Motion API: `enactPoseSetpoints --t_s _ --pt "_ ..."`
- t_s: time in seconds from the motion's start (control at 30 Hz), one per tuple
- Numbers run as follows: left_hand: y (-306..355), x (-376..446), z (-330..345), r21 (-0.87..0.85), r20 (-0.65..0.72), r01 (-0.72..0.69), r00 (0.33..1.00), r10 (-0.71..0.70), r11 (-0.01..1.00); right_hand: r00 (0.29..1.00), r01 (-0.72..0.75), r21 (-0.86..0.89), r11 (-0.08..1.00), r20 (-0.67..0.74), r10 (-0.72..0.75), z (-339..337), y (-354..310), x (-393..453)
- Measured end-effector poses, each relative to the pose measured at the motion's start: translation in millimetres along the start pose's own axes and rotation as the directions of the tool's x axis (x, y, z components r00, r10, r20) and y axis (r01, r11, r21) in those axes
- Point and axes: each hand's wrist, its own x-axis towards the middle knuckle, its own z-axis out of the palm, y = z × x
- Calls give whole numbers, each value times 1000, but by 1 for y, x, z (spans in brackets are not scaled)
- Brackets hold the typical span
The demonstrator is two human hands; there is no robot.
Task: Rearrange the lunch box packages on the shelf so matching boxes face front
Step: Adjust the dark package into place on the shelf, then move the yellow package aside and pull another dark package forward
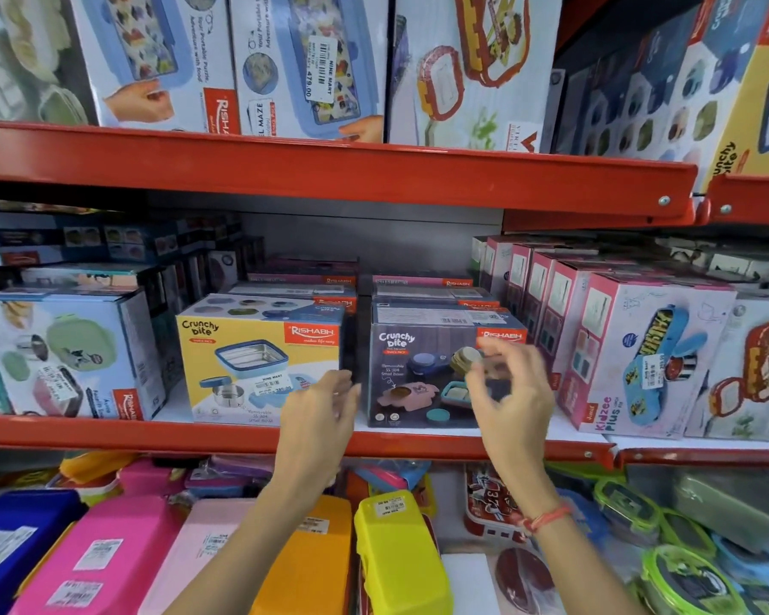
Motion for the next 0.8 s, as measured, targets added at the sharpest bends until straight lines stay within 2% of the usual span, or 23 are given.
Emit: enactPoseSetpoints --t_s 0.07,0.13,0.2,0.27,0.33,0.4,0.47,0.53,0.6,0.7,0.8 --pt "9 -1 -13 -7 -73 -79 994 78 997 998 8 88 996 65 -14 3 -19 10" --pt "13 1 -24 -89 -125 -77 990 66 993 989 -55 132 990 142 36 5 -36 17" --pt "6 6 -36 -162 -229 -80 973 41 983 959 -137 89 987 260 110 11 -50 20" --pt "-10 15 -53 -172 -372 -77 928 8 982 903 -239 33 970 376 209 28 -63 23" --pt "-29 29 -71 -181 -423 8 902 -85 984 810 -362 -29 932 484 330 49 -74 23" --pt "-51 45 -82 -133 -323 177 923 -212 975 703 -406 -189 894 561 437 65 -80 25" --pt "-68 58 -86 -91 -128 333 931 -343 938 616 -456 -279 845 586 526 73 -84 27" --pt "-75 65 -91 -140 90 464 886 -456 875 556 -523 -283 804 601 574 79 -87 28" --pt "-76 69 -96 -190 252 536 836 -487 823 534 -542 -277 793 615 580 80 -91 25" --pt "-75 65 -110 -362 302 554 831 -468 750 545 -622 -181 762 598 587 76 -91 15" --pt "-70 56 -132 -480 258 476 880 -400 737 537 -767 6 642 554 637 61 -89 12"
